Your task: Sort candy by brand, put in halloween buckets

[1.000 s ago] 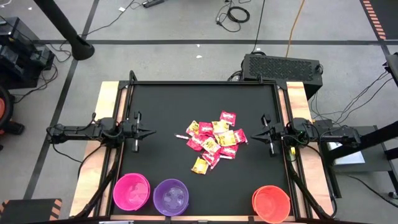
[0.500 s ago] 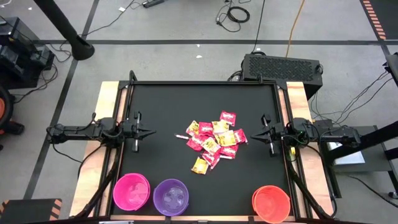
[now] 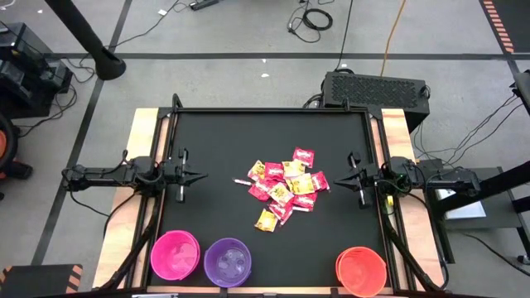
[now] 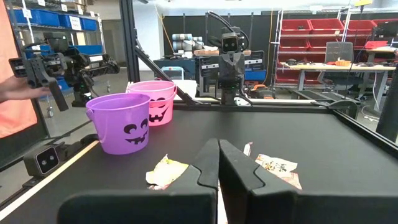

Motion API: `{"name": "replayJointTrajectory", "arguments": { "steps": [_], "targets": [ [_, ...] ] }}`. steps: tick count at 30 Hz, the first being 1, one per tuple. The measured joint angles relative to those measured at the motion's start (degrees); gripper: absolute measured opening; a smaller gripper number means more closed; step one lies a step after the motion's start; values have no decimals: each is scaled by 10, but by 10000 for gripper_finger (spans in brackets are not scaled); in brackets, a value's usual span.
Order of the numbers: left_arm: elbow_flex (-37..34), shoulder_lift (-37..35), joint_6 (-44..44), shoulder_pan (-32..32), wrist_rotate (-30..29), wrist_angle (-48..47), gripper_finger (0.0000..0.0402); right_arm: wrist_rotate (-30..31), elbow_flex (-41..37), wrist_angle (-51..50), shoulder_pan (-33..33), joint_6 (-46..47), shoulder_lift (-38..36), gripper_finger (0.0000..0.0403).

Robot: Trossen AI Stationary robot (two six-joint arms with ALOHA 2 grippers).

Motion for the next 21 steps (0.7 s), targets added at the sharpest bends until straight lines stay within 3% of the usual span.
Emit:
{"name": "replayJointTrajectory", "arguments": {
  "steps": [16, 21],
  "targets": [
    [0, 0, 0, 0, 0, 0, 2, 7, 0, 17, 0, 10, 0, 0],
    [0, 0, 0, 0, 0, 0, 2, 16, 35, 11, 1, 49, 10, 0]
  ]
}}
